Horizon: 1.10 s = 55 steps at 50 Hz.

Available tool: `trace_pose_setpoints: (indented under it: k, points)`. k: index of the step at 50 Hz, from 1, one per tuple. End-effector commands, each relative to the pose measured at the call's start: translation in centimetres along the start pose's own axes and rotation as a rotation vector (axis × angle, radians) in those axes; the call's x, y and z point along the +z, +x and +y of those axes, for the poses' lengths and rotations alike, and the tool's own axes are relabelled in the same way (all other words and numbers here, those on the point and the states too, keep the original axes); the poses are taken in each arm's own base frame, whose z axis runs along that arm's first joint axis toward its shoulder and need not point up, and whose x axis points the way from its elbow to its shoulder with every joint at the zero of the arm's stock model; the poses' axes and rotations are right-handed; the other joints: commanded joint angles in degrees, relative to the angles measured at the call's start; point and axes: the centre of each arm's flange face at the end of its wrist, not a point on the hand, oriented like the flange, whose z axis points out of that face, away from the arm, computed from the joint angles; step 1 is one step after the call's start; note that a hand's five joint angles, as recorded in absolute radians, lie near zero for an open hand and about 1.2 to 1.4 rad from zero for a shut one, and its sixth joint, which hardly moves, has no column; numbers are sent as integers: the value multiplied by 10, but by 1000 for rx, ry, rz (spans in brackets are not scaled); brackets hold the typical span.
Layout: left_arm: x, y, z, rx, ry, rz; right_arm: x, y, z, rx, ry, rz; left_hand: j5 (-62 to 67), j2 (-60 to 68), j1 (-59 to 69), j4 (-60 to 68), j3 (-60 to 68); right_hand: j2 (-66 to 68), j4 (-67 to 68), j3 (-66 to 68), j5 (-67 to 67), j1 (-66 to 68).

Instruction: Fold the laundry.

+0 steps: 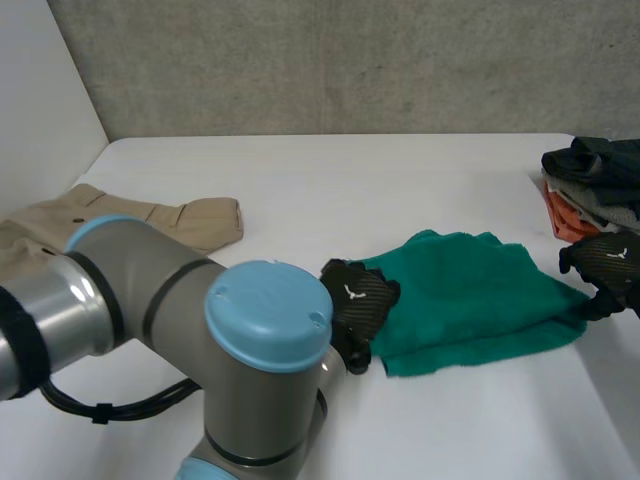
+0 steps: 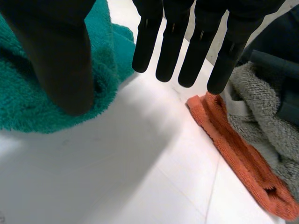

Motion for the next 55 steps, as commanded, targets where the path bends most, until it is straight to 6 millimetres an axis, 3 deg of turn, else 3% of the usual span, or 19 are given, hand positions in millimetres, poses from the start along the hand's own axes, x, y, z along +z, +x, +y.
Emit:
trace_pose_setpoints:
  k: [1, 2, 3, 4, 9, 13, 17, 18, 21, 22, 26, 29, 31, 35, 37, 38, 42, 47, 55]
  points:
    - [-7, -13, -4, -12, 5, -28, 9, -10, 13, 45, 19, -95, 23, 11, 13, 20, 13, 37, 40, 38, 49, 37]
    - [-8, -14, -5, -13, 8, -30, 11, -11, 15, 48, 19, -99, 23, 11, 13, 20, 13, 90, 93, 92, 102, 90]
    - [-10, -15, -5, -15, 7, -33, 14, -9, 18, 48, 13, -95, 23, 11, 13, 20, 13, 322, 325, 324, 334, 322]
    - [-11, -16, -6, -16, 10, -36, 16, -6, 19, 50, 11, -85, 23, 11, 13, 20, 13, 431, 435, 433, 443, 431]
    - [-19, -23, -6, -21, 12, -52, 18, 12, 17, 13, -26, 23, 21, 10, 11, 18, 11, 432, 436, 434, 444, 432]
    - [-26, -35, -11, -35, 32, -78, 12, 12, -14, -138, 3, 97, 20, 8, 9, 17, 10, 432, 436, 434, 444, 432]
    - [-30, -48, -17, -49, 60, -115, 2, -20, -58, -255, 122, 57, 18, 6, 8, 15, 8, 432, 436, 434, 444, 432]
    - [-31, -54, -18, -54, 66, -134, -4, -42, -74, -282, 190, 3, 18, 6, 8, 15, 8, 432, 436, 434, 444, 432]
    - [-31, -63, -20, -63, 77, -160, -15, -81, -92, -319, 306, -105, 18, 6, 8, 15, 8, 432, 436, 434, 444, 432]
    - [-31, -68, -20, -67, 79, -174, -27, -110, -98, -341, 376, -200, 18, 6, 8, 15, 8, 432, 436, 434, 444, 432]
    - [-30, -76, -19, -75, 77, -196, -59, -172, -94, -371, 487, -429, 15, 3, 4, 12, 5, 432, 436, 434, 444, 432]
    - [-28, -78, -18, -81, 73, -201, -62, -189, -77, -364, 440, -487, 1, -10, -9, -2, -9, 432, 436, 434, 444, 432]
    - [-27, -79, -19, -83, 77, -202, -54, -184, -77, -368, 415, -450, -4, -16, -14, -7, -14, 432, 436, 434, 444, 432]
    - [-20, -80, -31, -88, 128, -209, -45, -157, -86, -275, 334, -378, -5, -17, -16, -9, -16, -103, -100, -102, -91, -103]
    - [-17, -81, -38, -89, 151, -210, -48, -143, -99, -199, 351, -368, -5, -17, -16, -9, -16, -165, -161, -163, -153, -165]
    - [-14, -80, -47, -90, 180, -209, -52, -128, -111, -115, 375, -361, -7, -19, -18, -10, -17, -260, -257, -258, -248, -260]
    - [-2, -76, -67, -92, 248, -196, -59, -90, -132, 94, 419, -331, -44, -56, -55, -47, -54, -268, -264, -266, -256, -268]
    - [23, -55, -80, -95, 276, -120, -39, -48, -126, 312, 363, -259, -113, -125, -124, -116, -123, -268, -264, -266, -256, -268]
    - [59, -15, -68, -142, 197, 40, -3, -35, -96, 384, 133, -286, -166, -178, -176, -169, -176, -268, -264, -266, -256, -268]
